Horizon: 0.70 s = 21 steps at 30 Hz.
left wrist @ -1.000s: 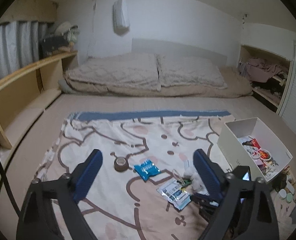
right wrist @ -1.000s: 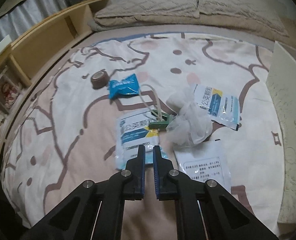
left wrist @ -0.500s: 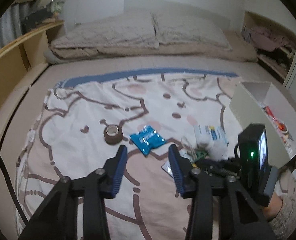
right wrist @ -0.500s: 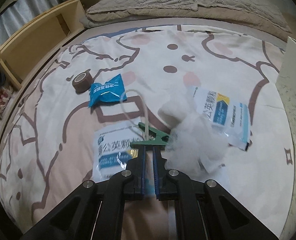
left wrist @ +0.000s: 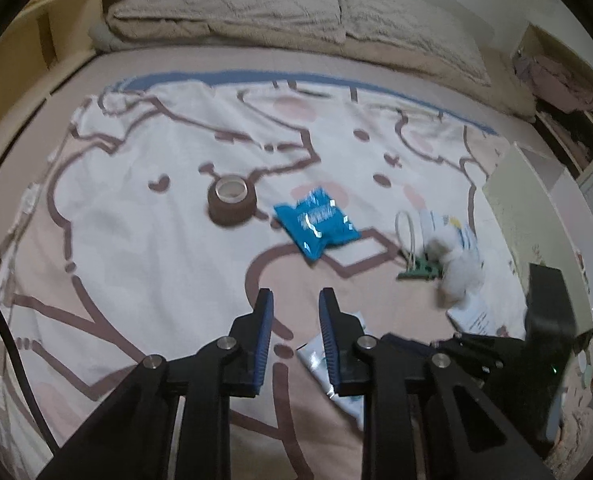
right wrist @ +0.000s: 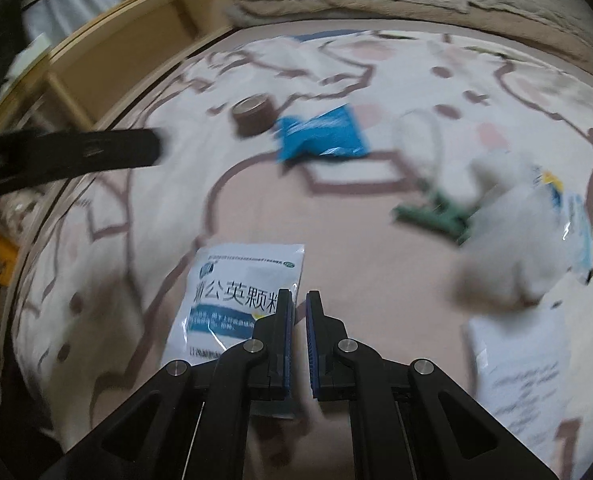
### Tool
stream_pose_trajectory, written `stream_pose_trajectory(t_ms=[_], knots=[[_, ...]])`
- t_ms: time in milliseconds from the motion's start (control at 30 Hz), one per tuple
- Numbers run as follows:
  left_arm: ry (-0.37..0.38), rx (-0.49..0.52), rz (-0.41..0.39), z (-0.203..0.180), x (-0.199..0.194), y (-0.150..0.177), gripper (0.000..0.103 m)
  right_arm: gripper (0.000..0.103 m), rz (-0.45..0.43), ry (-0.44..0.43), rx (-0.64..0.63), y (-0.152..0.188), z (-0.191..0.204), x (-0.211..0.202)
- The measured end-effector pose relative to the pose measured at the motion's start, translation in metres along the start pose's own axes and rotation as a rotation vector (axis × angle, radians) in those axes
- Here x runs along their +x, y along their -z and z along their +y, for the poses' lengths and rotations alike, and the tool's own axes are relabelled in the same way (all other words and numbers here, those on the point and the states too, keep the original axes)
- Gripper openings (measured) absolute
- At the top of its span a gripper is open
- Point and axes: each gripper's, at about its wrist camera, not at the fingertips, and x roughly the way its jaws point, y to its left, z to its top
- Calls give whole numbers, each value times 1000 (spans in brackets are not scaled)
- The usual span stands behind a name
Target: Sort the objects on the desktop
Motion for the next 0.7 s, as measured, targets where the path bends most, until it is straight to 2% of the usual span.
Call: stream_pose_trajectory(t_ms=[133,333,500,700], knots=[[-4,58,51,-6,15,12,24,8,6,-30,-20,13,13,-5],[-5,130,127,-12,35,34,24,8,-57,-35,49,21,3,-36],[-8,174,131,-19,41,45,24,8,-139,58,115,7,-32,-71],[-13,191,124,-21,48,48,24,8,-140,171,200,-4,-83,-81]])
